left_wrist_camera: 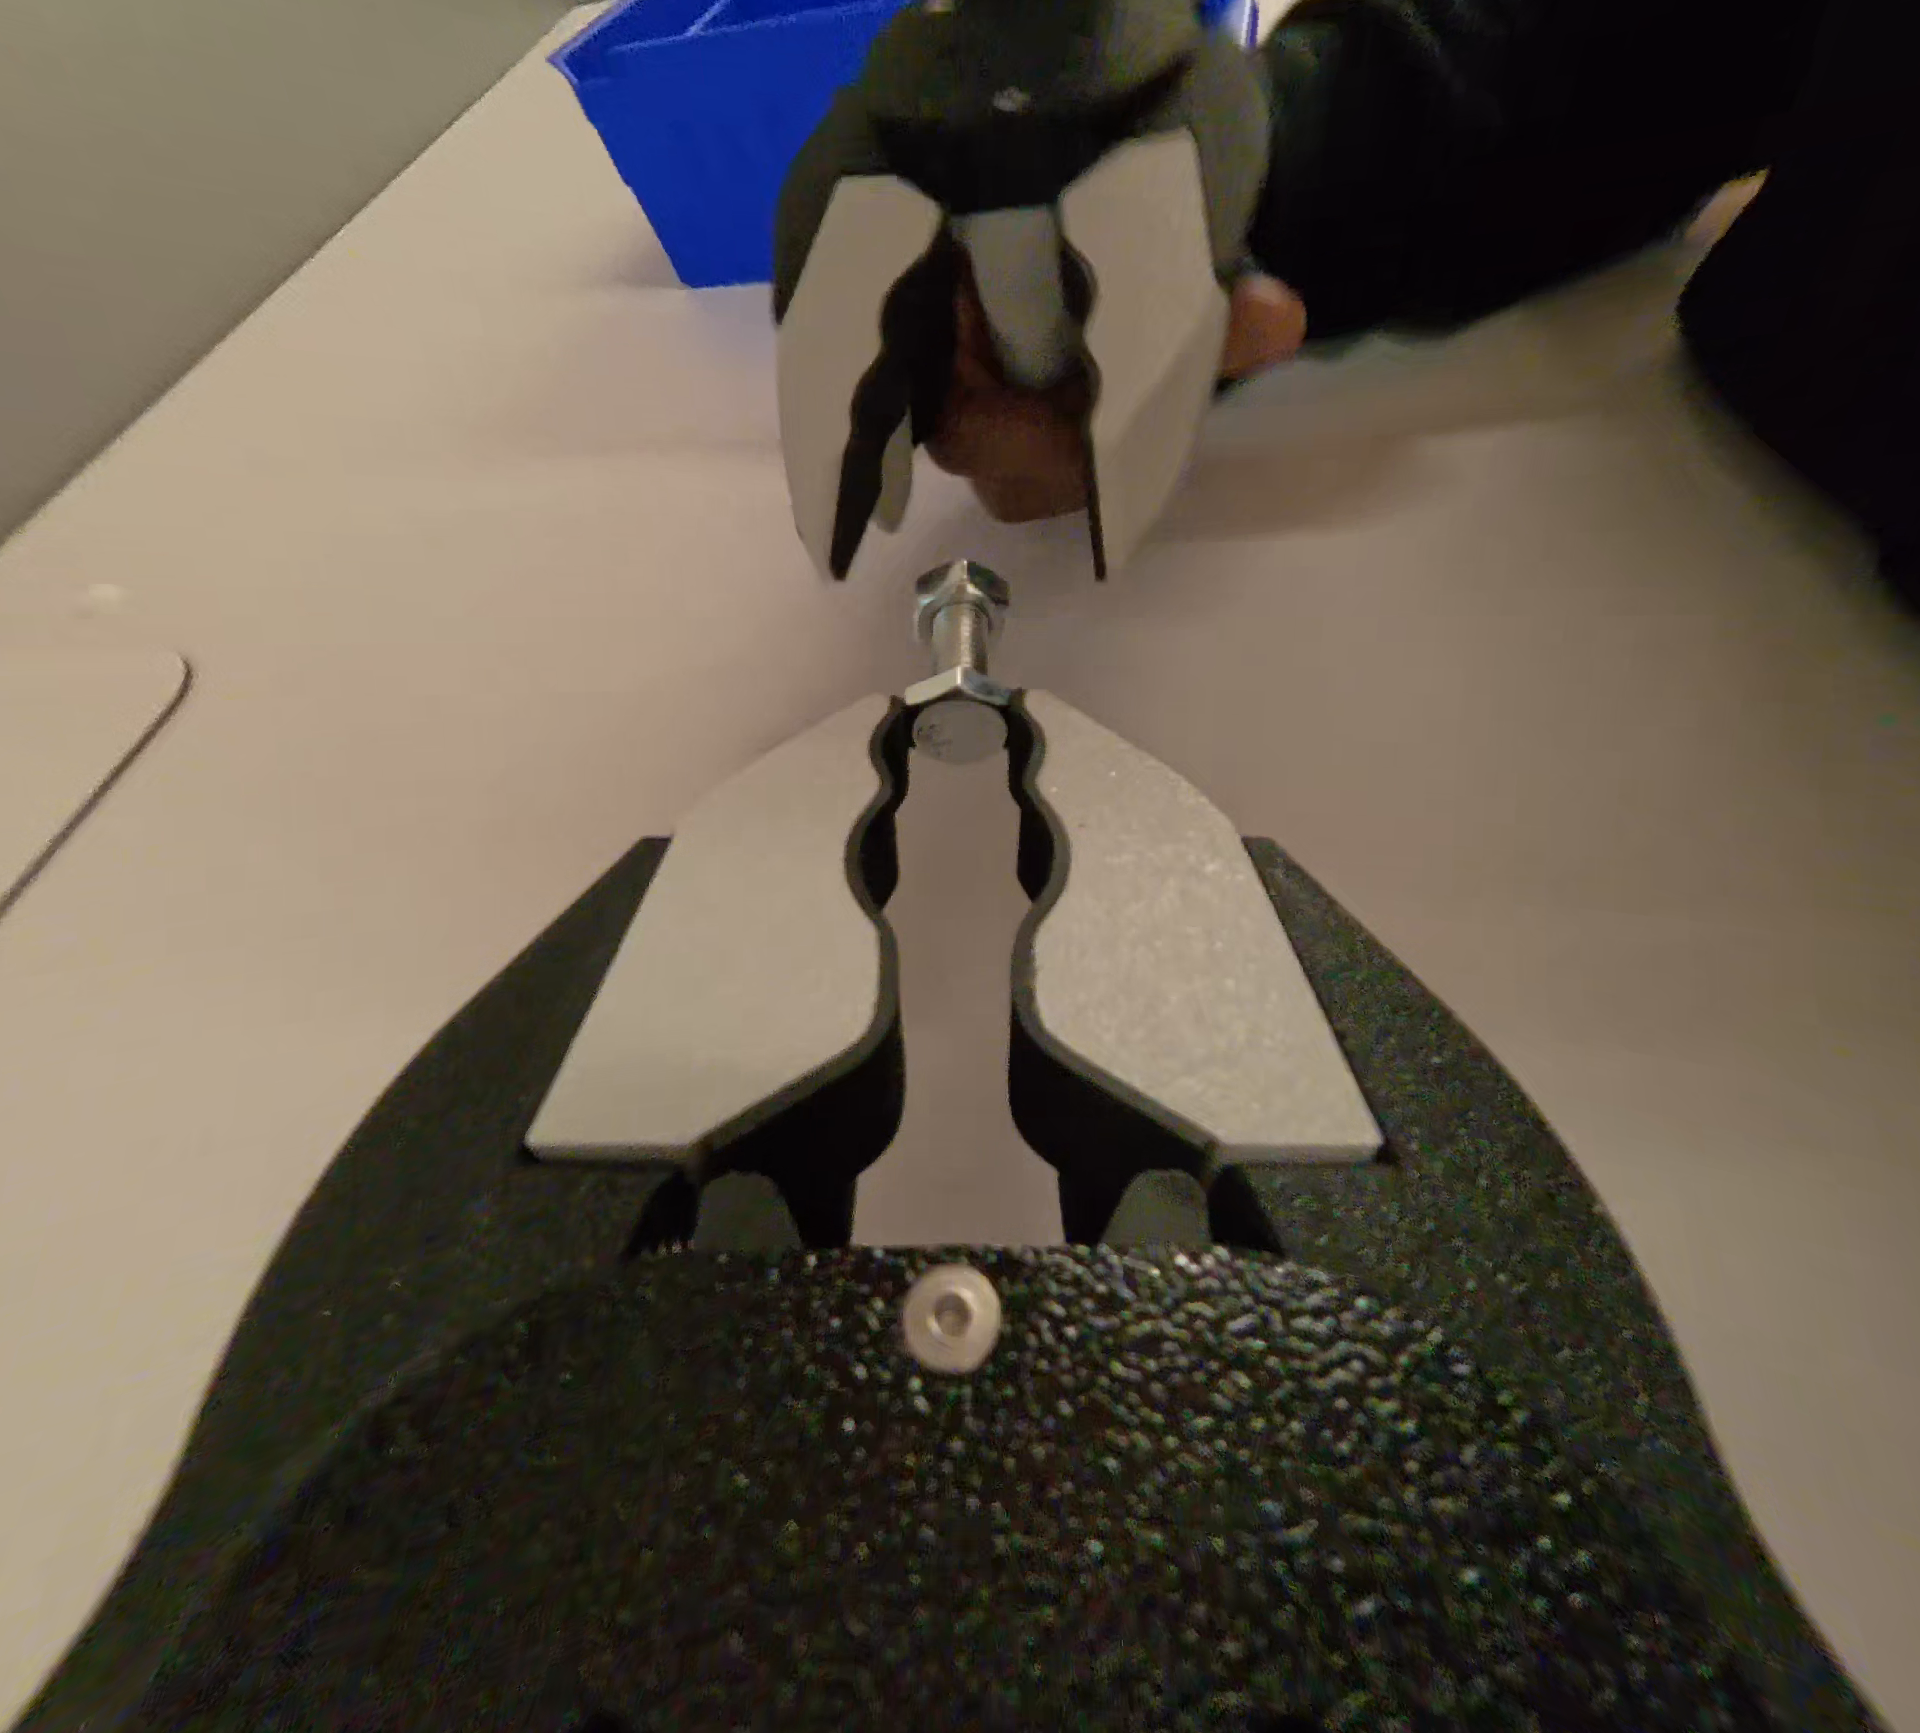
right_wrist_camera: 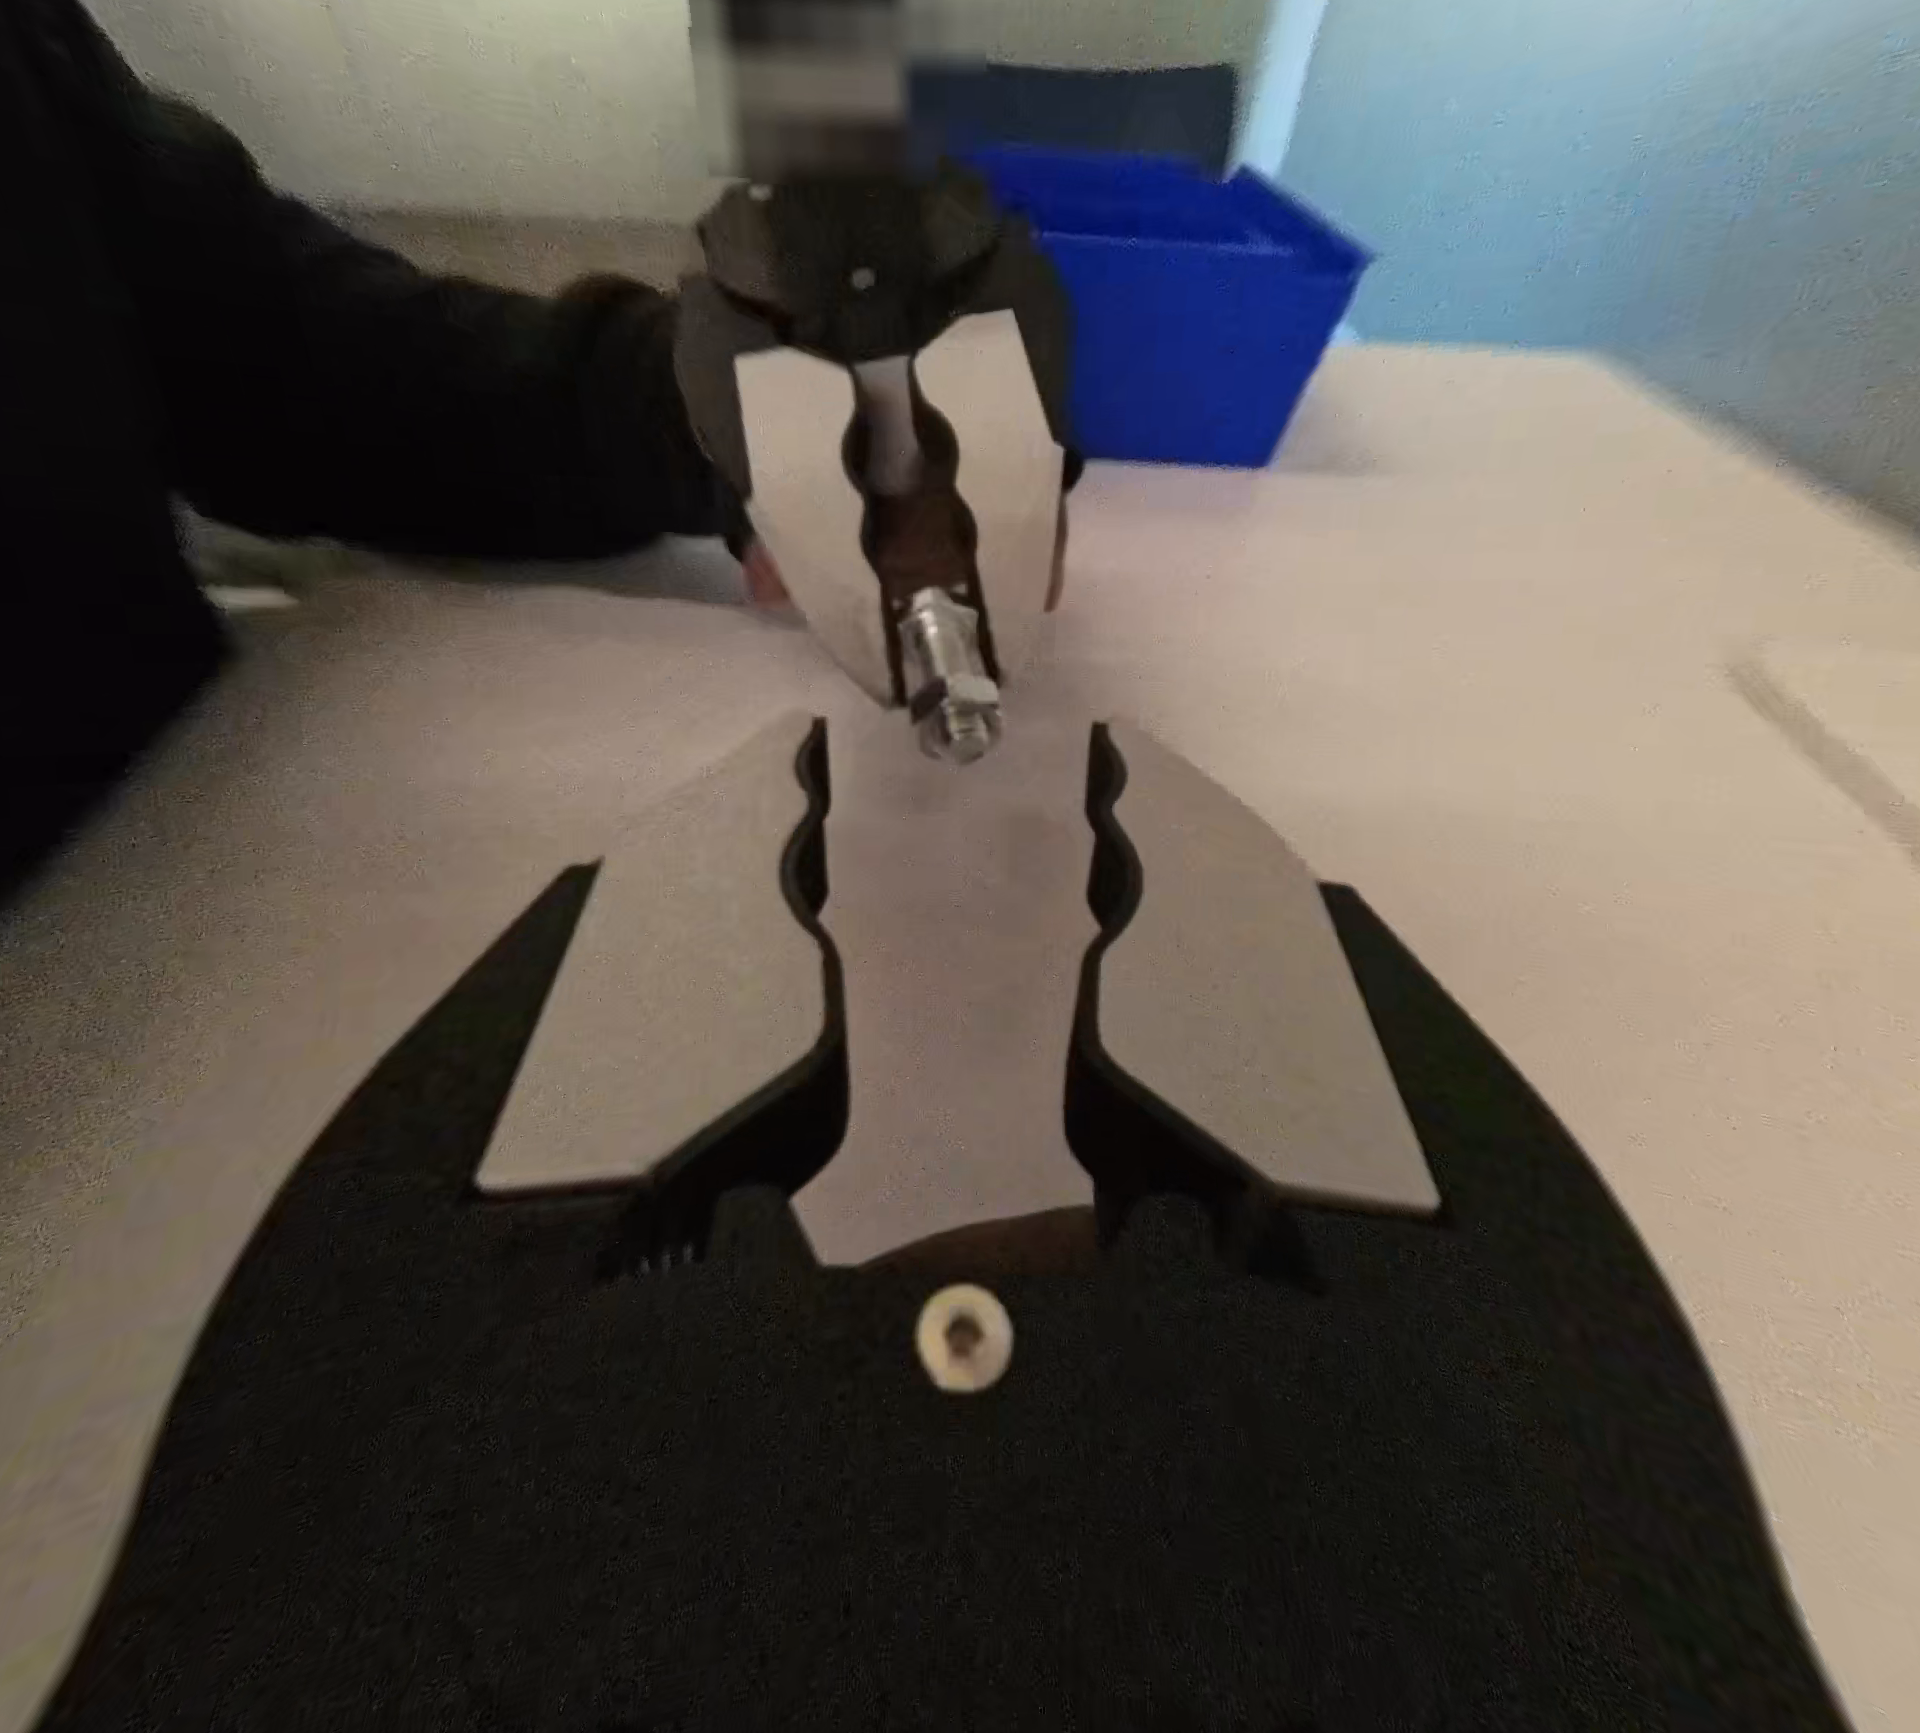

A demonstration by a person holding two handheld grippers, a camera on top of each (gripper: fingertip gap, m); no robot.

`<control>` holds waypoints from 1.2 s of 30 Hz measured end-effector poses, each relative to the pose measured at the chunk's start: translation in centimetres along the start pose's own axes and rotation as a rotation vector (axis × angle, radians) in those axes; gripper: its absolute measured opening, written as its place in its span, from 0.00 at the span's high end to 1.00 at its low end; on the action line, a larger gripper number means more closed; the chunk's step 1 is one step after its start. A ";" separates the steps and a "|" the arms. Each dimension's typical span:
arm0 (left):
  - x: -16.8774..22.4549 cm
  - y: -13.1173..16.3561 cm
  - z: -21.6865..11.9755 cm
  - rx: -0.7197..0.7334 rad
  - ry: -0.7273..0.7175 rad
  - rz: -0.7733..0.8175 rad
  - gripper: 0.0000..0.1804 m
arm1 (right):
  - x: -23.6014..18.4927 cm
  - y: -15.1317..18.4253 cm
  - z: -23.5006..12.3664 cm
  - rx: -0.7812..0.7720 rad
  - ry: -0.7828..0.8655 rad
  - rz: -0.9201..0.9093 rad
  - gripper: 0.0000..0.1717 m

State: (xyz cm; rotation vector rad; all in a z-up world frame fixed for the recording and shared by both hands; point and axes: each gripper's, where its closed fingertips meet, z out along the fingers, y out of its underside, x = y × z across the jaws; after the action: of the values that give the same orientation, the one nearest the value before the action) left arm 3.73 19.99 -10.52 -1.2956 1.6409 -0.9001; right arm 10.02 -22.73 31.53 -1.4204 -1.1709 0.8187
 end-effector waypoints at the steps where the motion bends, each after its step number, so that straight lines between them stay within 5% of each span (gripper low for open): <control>1: -0.1 -0.3 -0.1 0.025 0.011 -0.040 0.90 | 0.1 0.0 0.0 -0.009 0.057 -0.128 0.73; 5: 0.6 -0.8 -0.1 0.074 0.090 -0.142 0.90 | -0.2 -0.1 0.5 -0.049 0.191 -0.441 0.75; 9: 1.0 -0.6 0.2 0.062 0.115 -0.165 0.91 | -0.7 0.1 0.8 -0.082 0.200 -0.504 0.89; 11: 0.9 -0.2 0.3 0.030 0.084 -0.106 0.90 | -0.7 0.5 0.9 -0.105 0.137 -0.332 0.89; 16: 1.2 -0.2 0.4 -0.016 0.005 0.154 0.90 | -1.8 0.5 0.6 -0.067 -0.227 0.492 0.89; 18: 1.0 -0.8 0.3 0.025 0.005 0.103 0.90 | -1.2 -0.7 0.1 0.045 -0.269 0.563 0.88; 22: 0.1 -1.0 -0.5 0.089 0.046 -0.100 0.90 | 0.8 -1.8 -0.5 0.137 -0.008 0.151 0.67; 28: 0.4 -1.7 -0.7 0.169 0.153 -0.296 0.90 | -0.3 -1.4 0.1 0.033 0.190 -0.454 0.70; 33: 1.4 -1.0 0.1 0.125 0.212 -0.343 0.91 | -0.8 -0.6 0.9 -0.035 0.201 -0.520 0.89; 36: 1.3 -0.1 0.4 0.057 0.174 -0.280 0.90 | -0.8 0.3 1.2 -0.091 0.093 -0.248 0.89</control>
State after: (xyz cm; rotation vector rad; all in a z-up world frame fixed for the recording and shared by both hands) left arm 3.99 18.73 -10.80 -1.4648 1.5744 -1.2490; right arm 8.76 -23.09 30.96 -1.3384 -1.2946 0.5272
